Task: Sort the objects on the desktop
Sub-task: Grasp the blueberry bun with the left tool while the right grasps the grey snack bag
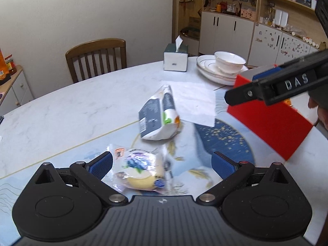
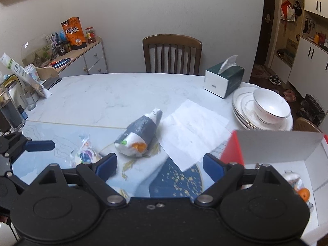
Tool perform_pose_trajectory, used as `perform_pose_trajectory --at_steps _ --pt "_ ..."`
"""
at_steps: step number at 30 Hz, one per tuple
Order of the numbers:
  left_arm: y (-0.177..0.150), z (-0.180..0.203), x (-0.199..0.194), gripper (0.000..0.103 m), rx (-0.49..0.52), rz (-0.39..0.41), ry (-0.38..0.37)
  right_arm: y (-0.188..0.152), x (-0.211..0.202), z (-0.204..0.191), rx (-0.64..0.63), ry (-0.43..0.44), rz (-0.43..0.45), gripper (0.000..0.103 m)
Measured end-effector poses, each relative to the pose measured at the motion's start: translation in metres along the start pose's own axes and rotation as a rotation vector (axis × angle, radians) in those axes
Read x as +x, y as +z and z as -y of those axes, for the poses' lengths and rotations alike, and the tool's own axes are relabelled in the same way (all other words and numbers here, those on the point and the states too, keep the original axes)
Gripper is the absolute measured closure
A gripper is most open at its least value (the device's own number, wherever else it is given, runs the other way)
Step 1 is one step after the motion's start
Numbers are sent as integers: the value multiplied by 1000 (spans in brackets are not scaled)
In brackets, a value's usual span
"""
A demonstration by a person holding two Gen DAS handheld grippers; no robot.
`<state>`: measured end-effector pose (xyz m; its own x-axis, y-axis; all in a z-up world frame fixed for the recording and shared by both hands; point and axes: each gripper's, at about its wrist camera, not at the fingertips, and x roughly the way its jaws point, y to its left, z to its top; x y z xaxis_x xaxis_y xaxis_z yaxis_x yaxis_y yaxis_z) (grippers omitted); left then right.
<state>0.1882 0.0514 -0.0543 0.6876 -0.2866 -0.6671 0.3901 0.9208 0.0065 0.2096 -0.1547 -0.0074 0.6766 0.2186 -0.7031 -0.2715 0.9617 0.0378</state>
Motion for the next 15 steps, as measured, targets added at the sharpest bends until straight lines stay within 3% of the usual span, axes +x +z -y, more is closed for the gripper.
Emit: perform_pose_trajectory --at_steps 15 --pt "-6 -26 53 0 -5 -73 15 27 75 -19 -24 -58 -30 13"
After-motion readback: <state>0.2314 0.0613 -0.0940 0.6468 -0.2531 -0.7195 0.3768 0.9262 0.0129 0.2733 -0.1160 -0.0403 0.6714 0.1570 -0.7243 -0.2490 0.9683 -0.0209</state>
